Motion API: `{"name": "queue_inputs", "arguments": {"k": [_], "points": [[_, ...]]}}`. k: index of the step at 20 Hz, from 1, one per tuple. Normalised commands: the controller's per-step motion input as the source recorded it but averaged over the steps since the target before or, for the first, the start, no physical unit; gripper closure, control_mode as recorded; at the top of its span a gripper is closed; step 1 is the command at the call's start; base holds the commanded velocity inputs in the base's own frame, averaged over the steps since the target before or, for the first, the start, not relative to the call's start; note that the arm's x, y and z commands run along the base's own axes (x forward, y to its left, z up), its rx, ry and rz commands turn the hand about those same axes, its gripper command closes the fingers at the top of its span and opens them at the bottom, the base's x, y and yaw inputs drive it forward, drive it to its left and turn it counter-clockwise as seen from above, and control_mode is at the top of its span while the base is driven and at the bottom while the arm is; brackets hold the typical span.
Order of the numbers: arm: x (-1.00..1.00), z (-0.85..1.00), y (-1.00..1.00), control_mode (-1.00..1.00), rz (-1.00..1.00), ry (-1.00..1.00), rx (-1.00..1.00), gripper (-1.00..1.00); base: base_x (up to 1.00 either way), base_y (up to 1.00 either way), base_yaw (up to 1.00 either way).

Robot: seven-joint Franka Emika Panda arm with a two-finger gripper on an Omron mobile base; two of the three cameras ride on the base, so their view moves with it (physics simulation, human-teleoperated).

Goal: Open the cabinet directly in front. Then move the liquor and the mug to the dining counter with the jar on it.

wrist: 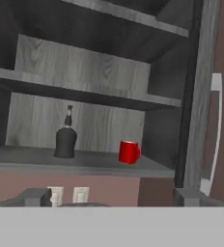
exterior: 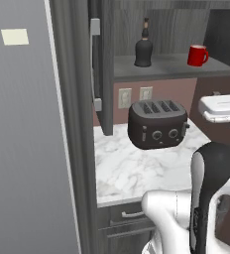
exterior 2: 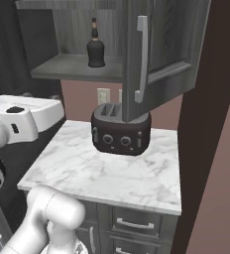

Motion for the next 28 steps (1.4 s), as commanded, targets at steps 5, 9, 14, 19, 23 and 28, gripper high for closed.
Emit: {"name": "queue_inputs", "arguments": {"k": [5,9,14,19,23,28], "points": [[1.0,-0.06,0.0,-1.0,-0.11,0.01,0.0,-1.0,0.0,0.0,0.0],[1.0,0.0,-0.34,-1.0,-0.02,0.01,0.04,-1.0,0.0,0.0,0.0],[1.0,0.0,-0.31,-1.0,0.0,0.06,0.06,-1.0,0.0,0.0,0.0],[1.0,0.0,-0.37,-1.0,-0.09,0.15,0.03,-1.0,0.0,0.0,0.0],[0.94,0.0,-0.44,-1.0,-0.35,0.11,0.0,-1.0,0.0,0.0,0.0],[0.55,0.0,-0.42,-1.0,-0.37,0.02,0.0,-1.0,0.0,0.0,0.0]]}}
